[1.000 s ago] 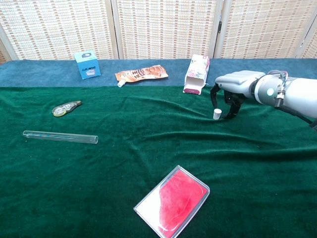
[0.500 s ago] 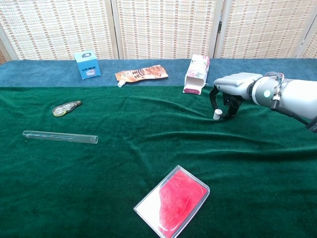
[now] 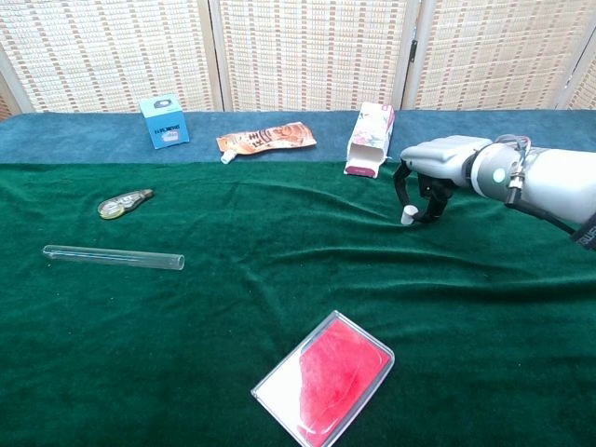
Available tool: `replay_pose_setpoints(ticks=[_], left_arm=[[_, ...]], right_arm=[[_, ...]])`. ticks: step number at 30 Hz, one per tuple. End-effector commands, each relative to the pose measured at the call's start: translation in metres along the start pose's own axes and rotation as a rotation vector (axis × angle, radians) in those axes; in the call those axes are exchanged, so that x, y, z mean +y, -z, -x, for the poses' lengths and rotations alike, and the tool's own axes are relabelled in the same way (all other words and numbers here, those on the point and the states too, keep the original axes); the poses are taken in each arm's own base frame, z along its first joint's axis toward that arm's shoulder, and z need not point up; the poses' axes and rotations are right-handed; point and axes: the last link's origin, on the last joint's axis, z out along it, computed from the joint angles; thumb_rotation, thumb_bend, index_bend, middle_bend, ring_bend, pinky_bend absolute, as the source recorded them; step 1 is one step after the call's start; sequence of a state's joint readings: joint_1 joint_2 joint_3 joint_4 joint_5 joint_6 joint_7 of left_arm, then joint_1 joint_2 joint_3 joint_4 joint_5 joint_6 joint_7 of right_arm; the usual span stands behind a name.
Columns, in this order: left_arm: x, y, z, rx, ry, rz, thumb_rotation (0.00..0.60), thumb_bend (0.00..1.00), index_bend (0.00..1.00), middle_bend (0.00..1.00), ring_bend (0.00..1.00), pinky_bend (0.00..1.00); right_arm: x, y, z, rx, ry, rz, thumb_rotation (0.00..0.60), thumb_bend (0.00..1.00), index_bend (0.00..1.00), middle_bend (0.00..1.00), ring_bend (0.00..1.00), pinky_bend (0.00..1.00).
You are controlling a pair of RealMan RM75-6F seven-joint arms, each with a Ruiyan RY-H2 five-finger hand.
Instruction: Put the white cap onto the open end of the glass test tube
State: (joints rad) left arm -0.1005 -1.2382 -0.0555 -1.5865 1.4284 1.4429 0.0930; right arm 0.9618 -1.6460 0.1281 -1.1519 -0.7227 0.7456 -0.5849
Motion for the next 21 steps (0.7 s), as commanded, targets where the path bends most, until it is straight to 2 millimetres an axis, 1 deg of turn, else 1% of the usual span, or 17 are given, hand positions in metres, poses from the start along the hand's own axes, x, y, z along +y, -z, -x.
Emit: replay_pose_setpoints(ticks=[1,4,7,10,12,15,16,17,19,21], left_arm=[[0.002,-0.004,-0.001,0.004,-0.002,0.012,0.600,0.52,0.36,0.31,0.26,0.15],[0.006,-0.009,-0.002,0.003,-0.002,0.028,0.600,0.52,0.36,0.31,0.27,0.15],[0.011,-0.017,-0.004,0.004,0.000,0.055,0.600,0.52,0.36,0.31,0.28,0.15],[0.019,-0.030,-0.007,0.008,-0.005,0.099,0.600,0.52,0.37,0.33,0.30,0.17],[0.026,-0.042,-0.009,0.009,-0.010,0.134,0.600,0.52,0.39,0.35,0.33,0.20],[0.038,-0.060,-0.007,0.007,-0.024,0.177,0.600,0.52,0.41,0.43,0.41,0.27],[0.042,-0.064,-0.005,0.002,-0.025,0.189,0.600,0.52,0.42,0.46,0.44,0.31],[0.048,-0.070,-0.003,-0.008,-0.028,0.207,0.600,0.52,0.42,0.49,0.47,0.38],[0.057,-0.079,0.001,-0.026,-0.034,0.232,0.600,0.52,0.43,0.53,0.51,0.49],[0.068,-0.087,0.007,-0.058,-0.051,0.262,0.600,0.51,0.44,0.57,0.55,0.57]], right_arm=[[0.000,0.000,-0.001,0.003,-0.004,0.000,0.600,0.55,0.60,0.99,1.00,1.00],[0.002,0.001,-0.005,0.014,-0.018,-0.002,0.600,0.59,0.62,0.99,1.00,1.00],[0.005,0.008,-0.015,0.035,-0.042,-0.010,0.600,0.62,0.65,1.00,1.00,1.00],[0.014,0.022,-0.027,0.058,-0.067,-0.018,0.600,0.64,0.67,1.00,1.00,1.00],[0.024,0.036,-0.035,0.081,-0.085,-0.019,0.600,0.65,0.68,1.00,1.00,1.00],[0.042,0.059,-0.042,0.112,-0.113,-0.007,0.600,0.66,0.69,1.00,1.00,1.00],[0.047,0.066,-0.044,0.119,-0.123,-0.004,0.600,0.66,0.70,1.00,1.00,1.00],[0.054,0.076,-0.045,0.127,-0.137,-0.001,0.600,0.66,0.70,1.00,1.00,1.00],[0.064,0.089,-0.046,0.139,-0.149,0.006,0.600,0.66,0.70,1.00,1.00,1.00],[0.076,0.103,-0.047,0.152,-0.153,0.017,0.600,0.66,0.70,1.00,1.00,1.00]])
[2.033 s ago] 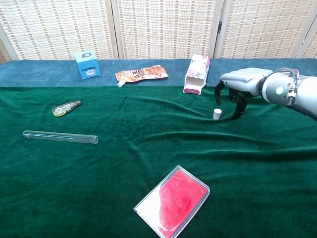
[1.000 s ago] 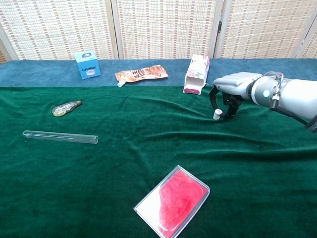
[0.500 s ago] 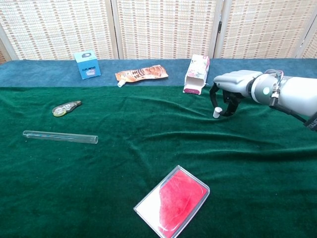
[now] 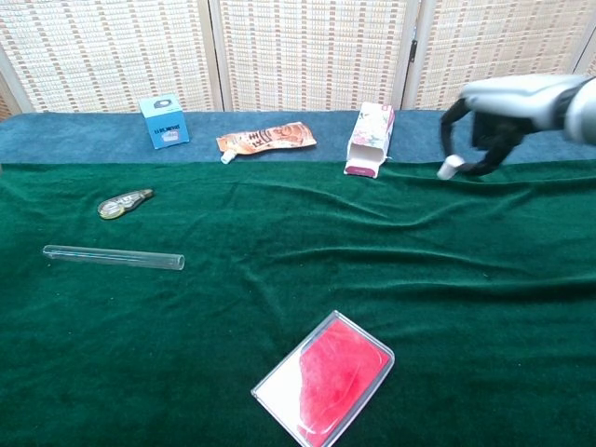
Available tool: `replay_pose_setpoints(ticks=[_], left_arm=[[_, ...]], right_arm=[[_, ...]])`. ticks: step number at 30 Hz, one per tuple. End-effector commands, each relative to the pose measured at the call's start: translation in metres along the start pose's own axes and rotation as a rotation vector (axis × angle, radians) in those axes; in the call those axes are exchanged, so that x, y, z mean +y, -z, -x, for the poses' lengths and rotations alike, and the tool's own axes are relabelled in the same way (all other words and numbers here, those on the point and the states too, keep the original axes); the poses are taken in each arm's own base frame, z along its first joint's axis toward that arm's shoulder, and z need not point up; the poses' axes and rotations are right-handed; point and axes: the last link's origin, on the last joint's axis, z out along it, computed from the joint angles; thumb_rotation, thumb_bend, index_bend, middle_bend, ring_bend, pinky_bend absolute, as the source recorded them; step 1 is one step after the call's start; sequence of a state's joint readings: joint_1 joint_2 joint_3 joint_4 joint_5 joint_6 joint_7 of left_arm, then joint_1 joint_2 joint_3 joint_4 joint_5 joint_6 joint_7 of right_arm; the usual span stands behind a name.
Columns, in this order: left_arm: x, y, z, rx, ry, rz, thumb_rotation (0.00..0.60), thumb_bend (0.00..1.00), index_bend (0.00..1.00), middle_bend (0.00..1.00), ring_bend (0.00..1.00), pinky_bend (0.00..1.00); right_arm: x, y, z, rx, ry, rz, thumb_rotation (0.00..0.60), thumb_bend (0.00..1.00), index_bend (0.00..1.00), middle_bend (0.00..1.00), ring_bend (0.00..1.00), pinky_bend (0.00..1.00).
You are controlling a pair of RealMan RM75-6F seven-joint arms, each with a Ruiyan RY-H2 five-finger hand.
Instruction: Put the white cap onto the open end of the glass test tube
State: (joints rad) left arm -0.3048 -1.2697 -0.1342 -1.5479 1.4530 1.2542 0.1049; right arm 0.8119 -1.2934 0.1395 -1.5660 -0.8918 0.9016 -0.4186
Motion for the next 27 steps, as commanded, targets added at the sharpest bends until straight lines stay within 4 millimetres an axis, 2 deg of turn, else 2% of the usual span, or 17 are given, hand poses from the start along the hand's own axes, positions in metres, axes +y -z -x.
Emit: replay_pose_setpoints(ticks=[1,5,11,19,27], left_arm=[[0.018,-0.023,0.010,-0.050,-0.025,0.058,0.600,0.50,0.44,0.60,0.57,0.61],[0.038,-0.042,0.023,-0.129,-0.071,0.115,0.600,0.44,0.44,0.68,0.62,0.70],[0.057,-0.061,0.043,-0.203,-0.115,0.116,0.600,0.41,0.44,0.73,0.66,0.74],[0.058,-0.075,0.068,-0.288,-0.163,0.036,0.600,0.38,0.44,0.76,0.68,0.76],[0.055,-0.080,0.081,-0.302,-0.177,-0.020,0.600,0.38,0.45,0.77,0.70,0.76]], right_arm=[[0.025,0.032,-0.008,0.037,-0.024,0.027,0.600,0.66,0.70,1.00,1.00,1.00],[0.046,0.050,-0.011,0.052,-0.038,0.061,0.600,0.66,0.70,1.00,1.00,1.00],[0.063,0.062,-0.006,0.040,-0.058,0.087,0.600,0.66,0.70,1.00,1.00,1.00],[0.071,0.064,0.003,0.023,-0.071,0.095,0.600,0.66,0.71,1.00,1.00,1.00],[0.074,0.060,0.009,0.005,-0.074,0.097,0.600,0.66,0.71,1.00,1.00,1.00]])
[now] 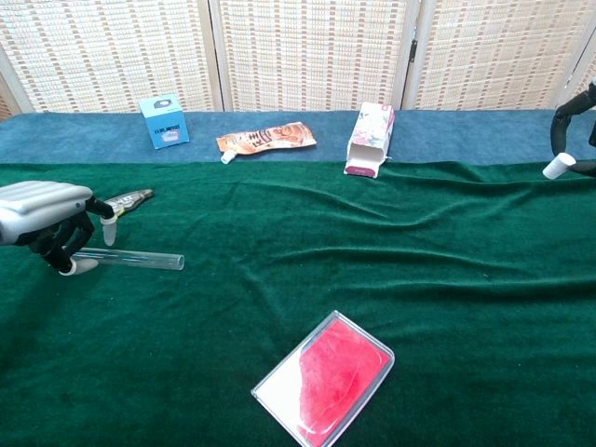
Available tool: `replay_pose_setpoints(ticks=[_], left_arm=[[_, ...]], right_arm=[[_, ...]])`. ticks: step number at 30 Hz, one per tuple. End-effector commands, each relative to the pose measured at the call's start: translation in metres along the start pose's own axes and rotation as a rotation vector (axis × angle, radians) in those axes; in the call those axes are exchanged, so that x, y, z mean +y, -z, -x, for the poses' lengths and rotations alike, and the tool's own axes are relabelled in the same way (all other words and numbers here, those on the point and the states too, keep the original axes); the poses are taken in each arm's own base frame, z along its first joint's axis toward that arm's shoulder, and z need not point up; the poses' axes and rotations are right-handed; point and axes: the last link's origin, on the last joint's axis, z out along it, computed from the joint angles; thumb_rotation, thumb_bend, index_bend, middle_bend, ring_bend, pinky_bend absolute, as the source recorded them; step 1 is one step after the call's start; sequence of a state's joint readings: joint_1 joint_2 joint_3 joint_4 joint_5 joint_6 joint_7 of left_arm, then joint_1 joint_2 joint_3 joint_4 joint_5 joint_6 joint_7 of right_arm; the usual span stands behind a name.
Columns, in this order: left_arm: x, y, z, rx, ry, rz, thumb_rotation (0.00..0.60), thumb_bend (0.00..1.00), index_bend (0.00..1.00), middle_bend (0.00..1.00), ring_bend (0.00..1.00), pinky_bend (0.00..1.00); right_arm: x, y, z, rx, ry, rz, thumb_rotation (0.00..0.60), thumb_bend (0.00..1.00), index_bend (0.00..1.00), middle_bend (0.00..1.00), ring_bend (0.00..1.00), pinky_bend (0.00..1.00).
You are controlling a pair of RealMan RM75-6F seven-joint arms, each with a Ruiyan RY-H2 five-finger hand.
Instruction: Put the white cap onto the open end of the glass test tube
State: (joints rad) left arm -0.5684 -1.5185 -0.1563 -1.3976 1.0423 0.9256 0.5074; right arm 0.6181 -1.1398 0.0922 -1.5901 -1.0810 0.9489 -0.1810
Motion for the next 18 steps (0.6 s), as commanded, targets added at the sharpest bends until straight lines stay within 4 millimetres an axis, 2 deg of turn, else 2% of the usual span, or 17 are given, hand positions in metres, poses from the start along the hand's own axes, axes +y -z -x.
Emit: replay_pose_setpoints(ticks=[1,10,18], left_arm=[[0.0016,-0.0043,0.0034,-0.004,-0.005,-0.011,0.600,0.38,0.45,0.77,0.70,0.76],[0.0042,-0.0095,0.0086,0.002,-0.003,-0.026,0.600,0.38,0.50,0.79,0.71,0.77],[0.0033,-0.0111,0.0088,0.036,0.012,-0.032,0.600,0.39,0.60,0.83,0.74,0.79]], right_arm=[[-0.0004,-0.0007,0.0014,-0.003,-0.001,-0.002,0.600,0.66,0.71,1.00,1.00,1.00],[0.0012,-0.0019,0.0067,-0.018,-0.004,0.003,0.600,0.66,0.71,1.00,1.00,1.00],[0.0017,-0.0019,0.0101,-0.030,-0.007,0.004,0.600,0.66,0.71,1.00,1.00,1.00]])
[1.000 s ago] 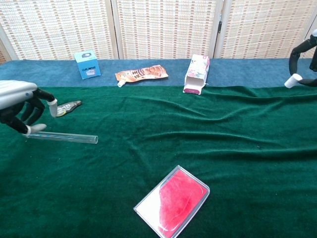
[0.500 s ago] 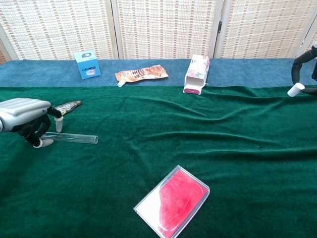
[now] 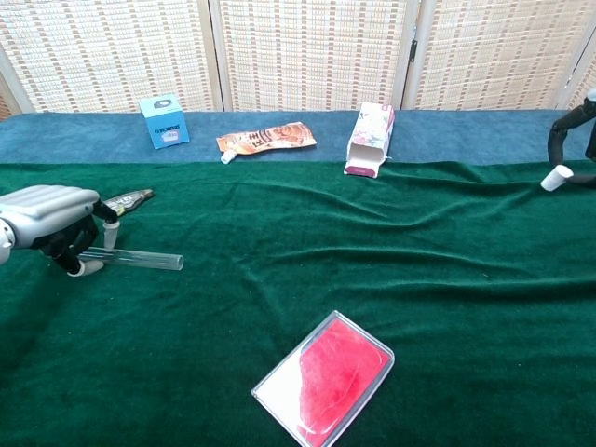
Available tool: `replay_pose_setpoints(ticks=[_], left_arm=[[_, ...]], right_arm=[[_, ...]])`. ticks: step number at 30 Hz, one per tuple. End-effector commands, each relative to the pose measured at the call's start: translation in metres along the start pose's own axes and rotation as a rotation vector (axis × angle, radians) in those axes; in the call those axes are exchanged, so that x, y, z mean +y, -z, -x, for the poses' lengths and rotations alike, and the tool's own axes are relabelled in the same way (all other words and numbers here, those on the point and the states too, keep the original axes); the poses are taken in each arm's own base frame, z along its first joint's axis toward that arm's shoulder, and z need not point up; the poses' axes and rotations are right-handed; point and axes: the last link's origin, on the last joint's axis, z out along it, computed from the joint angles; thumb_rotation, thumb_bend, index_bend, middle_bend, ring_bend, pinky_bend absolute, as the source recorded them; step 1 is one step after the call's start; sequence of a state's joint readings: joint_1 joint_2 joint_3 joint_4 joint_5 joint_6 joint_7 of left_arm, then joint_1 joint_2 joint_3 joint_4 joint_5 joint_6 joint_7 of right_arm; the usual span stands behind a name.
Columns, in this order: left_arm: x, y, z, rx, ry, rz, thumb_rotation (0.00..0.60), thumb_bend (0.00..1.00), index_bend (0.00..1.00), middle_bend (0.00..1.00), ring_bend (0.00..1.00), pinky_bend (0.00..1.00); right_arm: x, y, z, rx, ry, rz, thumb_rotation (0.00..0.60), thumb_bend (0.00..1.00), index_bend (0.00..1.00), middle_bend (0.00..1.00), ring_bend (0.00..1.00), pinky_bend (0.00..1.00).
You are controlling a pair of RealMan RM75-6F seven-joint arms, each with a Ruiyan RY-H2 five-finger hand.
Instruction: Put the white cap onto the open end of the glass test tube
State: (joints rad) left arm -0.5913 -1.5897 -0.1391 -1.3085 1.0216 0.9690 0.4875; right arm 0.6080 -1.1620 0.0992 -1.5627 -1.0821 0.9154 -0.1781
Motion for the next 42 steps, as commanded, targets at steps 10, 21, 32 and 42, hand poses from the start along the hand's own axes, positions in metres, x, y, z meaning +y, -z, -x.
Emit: replay_pose_setpoints(ticks=[10,21,32,42], left_arm=[[0.016,0.012,-0.026,0.076,0.185,0.090,0.600,0.41,0.71,0.88,0.79,0.81],[0.064,0.033,-0.062,0.048,0.440,0.273,0.600,0.46,0.75,0.92,0.83,0.82],[0.094,0.038,-0.070,-0.037,0.588,0.337,0.600,0.47,0.75,0.92,0.83,0.82],[0.103,0.042,-0.067,-0.074,0.677,0.351,0.600,0.48,0.75,0.92,0.83,0.82]], right_arm=[[-0.030,0.013,-0.023,0.063,-0.072,-0.123,0.600,0.66,0.73,1.00,1.00,1.00],[-0.099,0.035,-0.050,0.087,-0.154,-0.402,0.600,0.66,0.74,1.00,1.00,1.00],[-0.154,0.049,-0.057,0.068,-0.156,-0.595,0.600,0.66,0.75,1.00,1.00,1.00],[-0.175,0.051,-0.057,0.069,-0.122,-0.641,0.600,0.66,0.75,1.00,1.00,1.00]])
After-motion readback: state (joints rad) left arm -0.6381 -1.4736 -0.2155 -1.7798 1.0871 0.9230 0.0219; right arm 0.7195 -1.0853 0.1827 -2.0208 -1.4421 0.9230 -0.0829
